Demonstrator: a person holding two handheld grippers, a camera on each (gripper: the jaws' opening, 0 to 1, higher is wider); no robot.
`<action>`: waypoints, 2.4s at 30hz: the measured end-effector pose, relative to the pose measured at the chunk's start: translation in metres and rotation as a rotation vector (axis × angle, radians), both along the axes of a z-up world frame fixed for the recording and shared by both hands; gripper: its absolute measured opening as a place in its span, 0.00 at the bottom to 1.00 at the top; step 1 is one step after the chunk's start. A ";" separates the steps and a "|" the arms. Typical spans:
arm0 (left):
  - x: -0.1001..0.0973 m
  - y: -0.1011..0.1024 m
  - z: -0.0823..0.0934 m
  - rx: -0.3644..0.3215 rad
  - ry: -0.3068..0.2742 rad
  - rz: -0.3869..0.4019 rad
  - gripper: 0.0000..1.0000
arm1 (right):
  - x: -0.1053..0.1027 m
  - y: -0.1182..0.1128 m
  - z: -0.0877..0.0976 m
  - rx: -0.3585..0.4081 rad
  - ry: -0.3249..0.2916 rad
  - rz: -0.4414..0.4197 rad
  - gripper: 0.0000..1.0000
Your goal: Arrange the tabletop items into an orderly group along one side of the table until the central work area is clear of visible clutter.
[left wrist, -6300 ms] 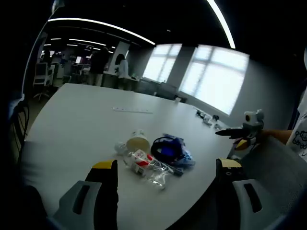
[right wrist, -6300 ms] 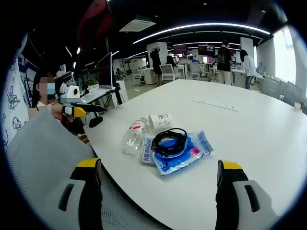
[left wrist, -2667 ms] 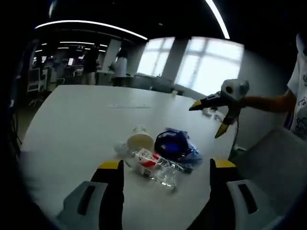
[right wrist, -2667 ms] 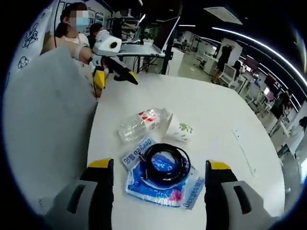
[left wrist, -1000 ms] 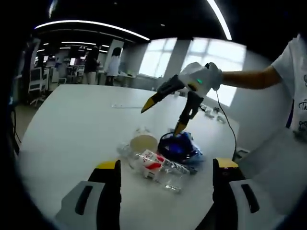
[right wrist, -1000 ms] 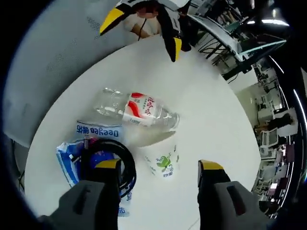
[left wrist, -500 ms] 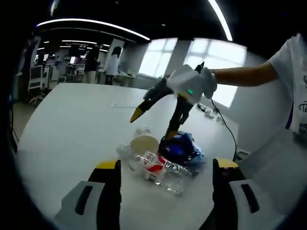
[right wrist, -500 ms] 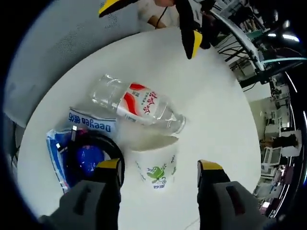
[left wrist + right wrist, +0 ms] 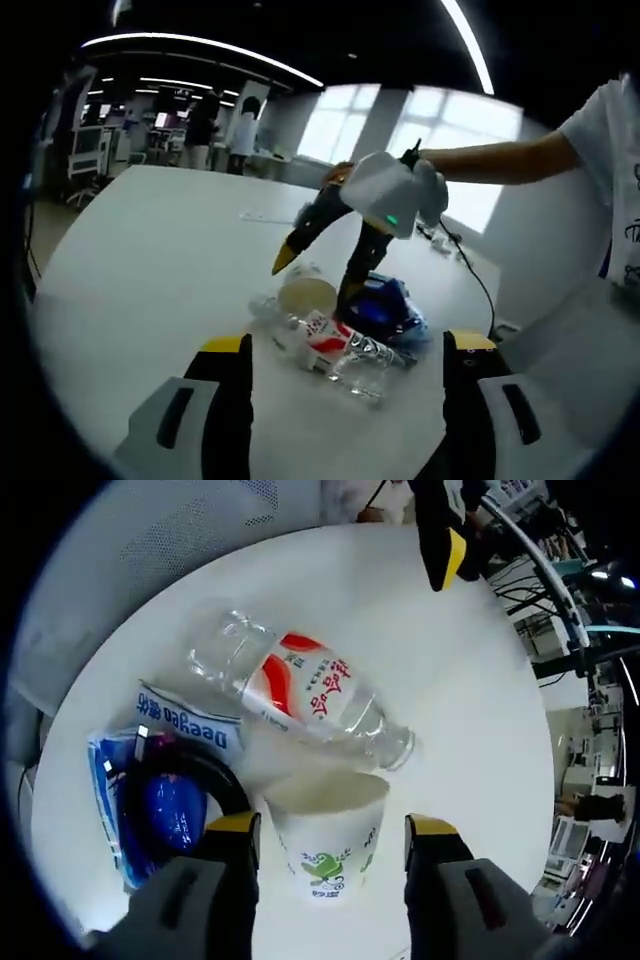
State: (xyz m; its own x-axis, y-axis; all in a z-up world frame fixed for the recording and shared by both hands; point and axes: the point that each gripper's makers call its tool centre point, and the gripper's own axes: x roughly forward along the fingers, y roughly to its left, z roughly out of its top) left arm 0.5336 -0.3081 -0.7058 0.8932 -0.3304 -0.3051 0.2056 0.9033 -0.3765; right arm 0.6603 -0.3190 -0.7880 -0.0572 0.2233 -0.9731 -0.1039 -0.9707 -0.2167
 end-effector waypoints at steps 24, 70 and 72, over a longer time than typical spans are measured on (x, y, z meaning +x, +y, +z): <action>-0.004 0.000 -0.003 -0.027 0.008 0.021 0.75 | 0.000 0.000 -0.007 -0.006 0.009 0.004 0.39; 0.012 0.005 0.010 0.010 -0.024 0.009 0.74 | 0.034 0.035 0.069 0.530 0.947 -1.024 0.35; 0.013 0.005 0.010 0.012 -0.025 0.010 0.74 | 0.038 0.036 0.069 0.552 1.014 -1.081 0.35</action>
State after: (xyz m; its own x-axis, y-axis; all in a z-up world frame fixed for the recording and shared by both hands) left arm 0.5465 -0.3029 -0.6957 0.9038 -0.3180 -0.2865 0.2061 0.9099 -0.3600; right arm 0.6987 -0.2832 -0.7185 -0.1923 0.8871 -0.4197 -0.9813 -0.1736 0.0827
